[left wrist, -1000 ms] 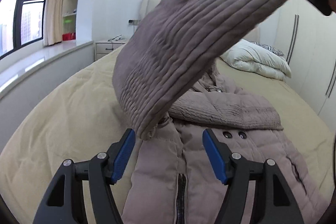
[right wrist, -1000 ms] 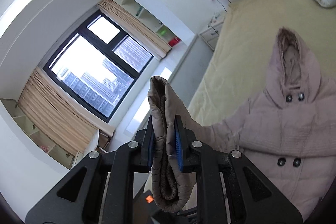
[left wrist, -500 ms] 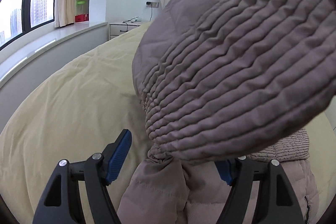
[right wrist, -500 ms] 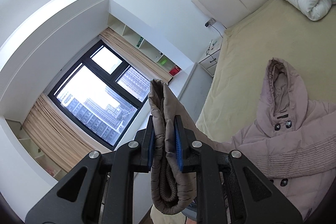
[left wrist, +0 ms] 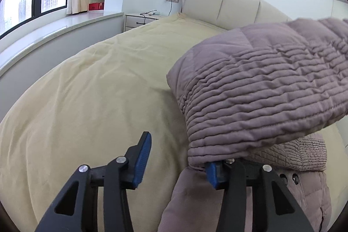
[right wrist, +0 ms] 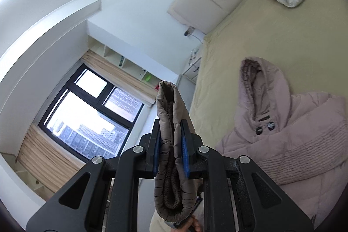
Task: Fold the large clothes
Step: 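Lay the second sleeve across the coat front with the right gripper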
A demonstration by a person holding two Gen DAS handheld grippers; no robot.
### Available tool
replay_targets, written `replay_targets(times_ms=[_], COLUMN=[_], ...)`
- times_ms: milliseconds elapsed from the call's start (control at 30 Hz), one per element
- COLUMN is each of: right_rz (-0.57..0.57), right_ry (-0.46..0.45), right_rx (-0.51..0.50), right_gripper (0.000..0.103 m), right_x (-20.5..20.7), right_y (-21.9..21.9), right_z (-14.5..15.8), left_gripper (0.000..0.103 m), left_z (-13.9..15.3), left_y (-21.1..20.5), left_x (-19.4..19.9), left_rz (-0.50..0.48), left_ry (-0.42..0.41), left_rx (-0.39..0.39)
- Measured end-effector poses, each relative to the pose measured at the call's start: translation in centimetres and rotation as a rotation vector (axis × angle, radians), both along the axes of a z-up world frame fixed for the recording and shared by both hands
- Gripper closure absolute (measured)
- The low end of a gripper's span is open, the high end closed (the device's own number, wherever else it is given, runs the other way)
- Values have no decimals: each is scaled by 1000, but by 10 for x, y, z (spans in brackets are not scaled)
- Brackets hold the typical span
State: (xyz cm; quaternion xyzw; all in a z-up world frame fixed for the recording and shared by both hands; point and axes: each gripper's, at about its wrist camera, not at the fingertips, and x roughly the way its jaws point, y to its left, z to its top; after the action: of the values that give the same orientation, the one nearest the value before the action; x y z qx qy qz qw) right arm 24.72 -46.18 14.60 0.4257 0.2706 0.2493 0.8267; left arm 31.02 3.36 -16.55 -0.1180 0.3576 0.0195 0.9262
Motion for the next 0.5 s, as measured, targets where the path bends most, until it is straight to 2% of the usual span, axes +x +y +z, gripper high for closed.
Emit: replay_targets(times_ms=[67,167,333,433,500], right_rz=[-36,-91,-190,-243,-254], right_ry=[62,183,381,455,467], right_rx=[-16,-18,1,15,49], right_gripper=[87,87,88,88,88], right_x=[5,14,20,13,6], right_y=[-16,-40,-73,-88,-97], right_z=[-35,-103,-223,-273,-294], left_gripper=[58,57,57,57,57], left_z=[-8,-17,-29,-36,-38], left_y=[5,8,2,-10,-14], left_x=[2,7,13,18,20], left_rz=[12,15,-10,-44,-57], left_ry=[23,56,110,145,145], left_rx=[-2,10,81,171,207])
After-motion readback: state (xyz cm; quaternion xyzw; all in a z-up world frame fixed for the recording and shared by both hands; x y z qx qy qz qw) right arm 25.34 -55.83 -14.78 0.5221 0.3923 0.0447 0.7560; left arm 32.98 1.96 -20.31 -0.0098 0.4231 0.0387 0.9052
